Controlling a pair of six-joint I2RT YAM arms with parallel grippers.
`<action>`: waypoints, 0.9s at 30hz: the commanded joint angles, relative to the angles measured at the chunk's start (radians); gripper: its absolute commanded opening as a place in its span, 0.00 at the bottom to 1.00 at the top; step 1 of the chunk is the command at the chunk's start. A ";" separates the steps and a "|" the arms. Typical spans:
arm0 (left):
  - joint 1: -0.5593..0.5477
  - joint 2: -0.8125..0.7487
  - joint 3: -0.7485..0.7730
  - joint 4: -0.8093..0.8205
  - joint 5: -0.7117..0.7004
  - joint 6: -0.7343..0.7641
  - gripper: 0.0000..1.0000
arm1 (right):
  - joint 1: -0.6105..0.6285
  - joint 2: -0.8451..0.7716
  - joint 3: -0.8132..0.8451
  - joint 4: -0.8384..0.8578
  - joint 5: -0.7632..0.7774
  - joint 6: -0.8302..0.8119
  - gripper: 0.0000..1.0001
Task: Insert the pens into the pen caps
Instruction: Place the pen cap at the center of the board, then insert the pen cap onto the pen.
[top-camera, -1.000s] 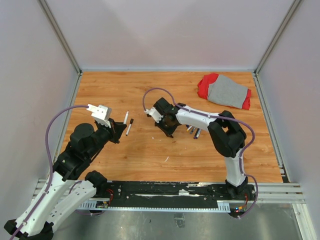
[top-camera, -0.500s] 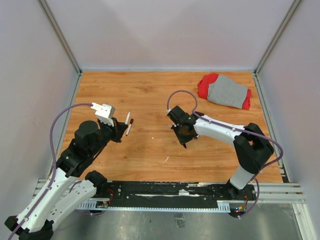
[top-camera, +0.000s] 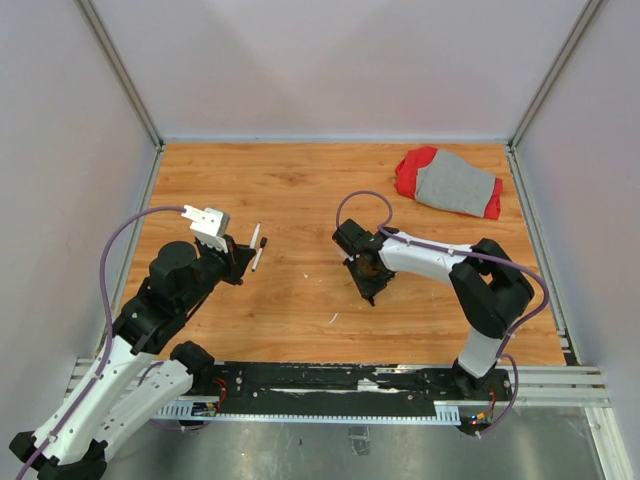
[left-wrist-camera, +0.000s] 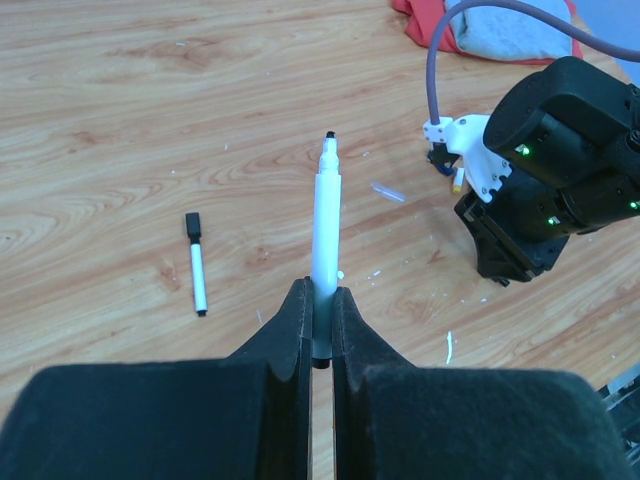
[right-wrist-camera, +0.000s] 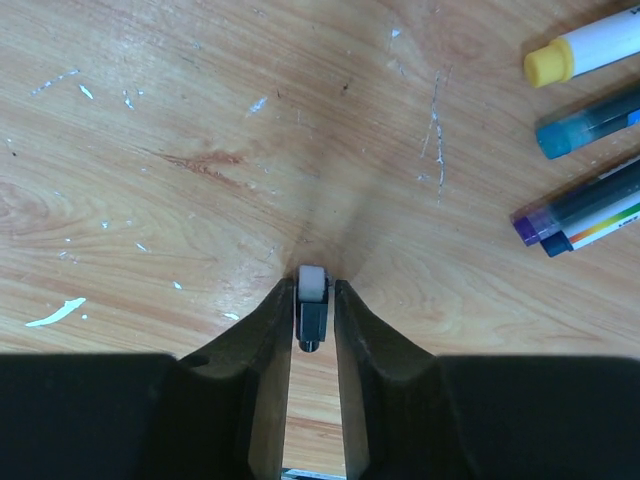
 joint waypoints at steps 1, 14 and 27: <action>0.006 -0.005 -0.006 0.031 -0.009 0.009 0.01 | 0.000 0.021 0.012 -0.003 0.001 0.011 0.26; 0.006 0.006 -0.006 0.034 0.005 0.012 0.01 | 0.000 0.003 0.005 -0.029 -0.026 -0.024 0.31; 0.006 0.009 -0.005 0.033 0.004 0.011 0.00 | -0.006 0.026 -0.003 -0.040 -0.030 -0.038 0.26</action>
